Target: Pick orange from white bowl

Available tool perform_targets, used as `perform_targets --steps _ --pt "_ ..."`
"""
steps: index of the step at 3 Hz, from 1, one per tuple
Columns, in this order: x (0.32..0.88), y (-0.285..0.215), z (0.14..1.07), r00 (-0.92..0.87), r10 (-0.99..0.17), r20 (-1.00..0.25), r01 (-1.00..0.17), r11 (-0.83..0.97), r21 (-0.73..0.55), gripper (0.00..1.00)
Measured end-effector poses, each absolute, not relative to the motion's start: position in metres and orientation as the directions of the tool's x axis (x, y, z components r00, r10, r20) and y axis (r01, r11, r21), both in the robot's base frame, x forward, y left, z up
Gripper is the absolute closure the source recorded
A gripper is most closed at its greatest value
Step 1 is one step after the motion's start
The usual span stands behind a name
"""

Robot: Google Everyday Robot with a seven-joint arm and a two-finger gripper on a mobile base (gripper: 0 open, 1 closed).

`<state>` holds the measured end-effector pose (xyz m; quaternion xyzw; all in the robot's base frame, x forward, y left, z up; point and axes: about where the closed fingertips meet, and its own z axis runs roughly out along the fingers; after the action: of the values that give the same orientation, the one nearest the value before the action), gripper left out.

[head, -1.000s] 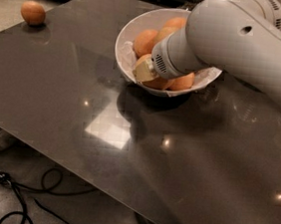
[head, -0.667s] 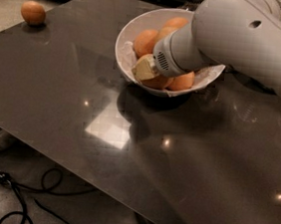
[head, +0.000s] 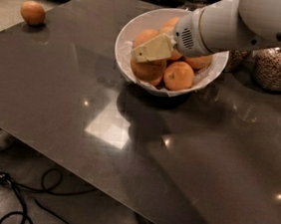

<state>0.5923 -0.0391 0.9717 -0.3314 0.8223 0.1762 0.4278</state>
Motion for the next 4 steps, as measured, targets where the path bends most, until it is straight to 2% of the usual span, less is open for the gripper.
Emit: perform_targets --steps 2,3,4 --pt "0.61 -0.067 1.0 -0.366 -0.358 -0.859 -0.668 0.743 -0.024 1.0" --pt "0.61 -0.067 1.0 -0.366 -0.358 -0.859 -0.668 0.744 -0.025 0.81" --pt "0.609 -0.065 1.001 -0.365 -0.36 -0.858 -0.671 0.741 -0.025 0.58"
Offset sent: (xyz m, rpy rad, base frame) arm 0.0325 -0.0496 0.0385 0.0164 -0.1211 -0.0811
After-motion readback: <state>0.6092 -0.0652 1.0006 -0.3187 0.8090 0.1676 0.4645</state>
